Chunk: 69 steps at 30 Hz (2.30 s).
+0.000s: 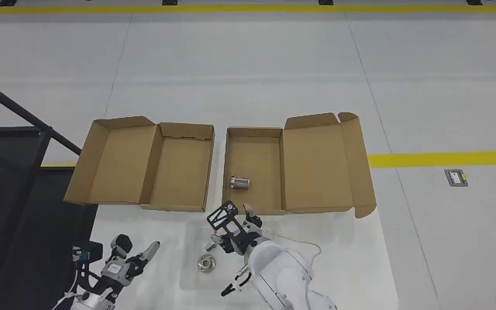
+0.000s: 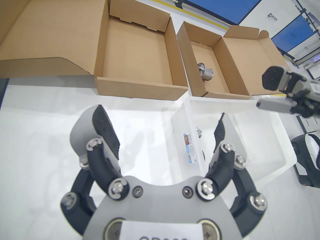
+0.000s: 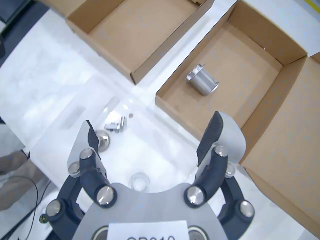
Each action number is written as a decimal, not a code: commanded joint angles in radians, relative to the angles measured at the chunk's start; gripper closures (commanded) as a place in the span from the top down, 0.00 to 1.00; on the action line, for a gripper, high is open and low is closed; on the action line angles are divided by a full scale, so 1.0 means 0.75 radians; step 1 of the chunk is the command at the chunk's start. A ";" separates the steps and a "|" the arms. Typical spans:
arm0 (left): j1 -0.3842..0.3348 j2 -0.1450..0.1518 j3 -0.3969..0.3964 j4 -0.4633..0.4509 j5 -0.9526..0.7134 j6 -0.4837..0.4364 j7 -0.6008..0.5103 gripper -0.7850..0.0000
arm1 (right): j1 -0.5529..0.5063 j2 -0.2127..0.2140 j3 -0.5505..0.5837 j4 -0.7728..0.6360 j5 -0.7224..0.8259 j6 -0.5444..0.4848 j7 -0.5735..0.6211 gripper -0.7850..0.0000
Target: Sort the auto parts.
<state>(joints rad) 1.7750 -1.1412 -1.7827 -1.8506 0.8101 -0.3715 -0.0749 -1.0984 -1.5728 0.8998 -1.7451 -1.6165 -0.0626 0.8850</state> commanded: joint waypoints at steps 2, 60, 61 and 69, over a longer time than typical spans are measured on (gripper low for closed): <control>0.000 0.000 0.000 0.000 0.000 0.000 0.000 1.00 | 0.000 0.000 -0.001 0.000 -0.001 -0.002 0.002 1.00; 0.000 0.000 0.000 0.000 0.000 0.000 0.000 1.00 | -0.115 -0.040 0.027 0.271 0.015 0.205 0.236 0.88; 0.000 0.000 0.000 0.000 0.000 0.000 0.000 1.00 | -0.109 -0.041 0.026 0.278 0.014 0.207 0.240 0.89; 0.000 0.000 0.000 0.000 0.000 0.000 0.000 1.00 | -0.070 -0.054 0.006 0.325 -0.007 0.226 0.302 0.84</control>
<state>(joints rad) 1.7750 -1.1412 -1.7827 -1.8506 0.8101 -0.3715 -0.0749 -1.1552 -1.6123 0.9050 -1.5076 -1.6197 0.1041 1.1053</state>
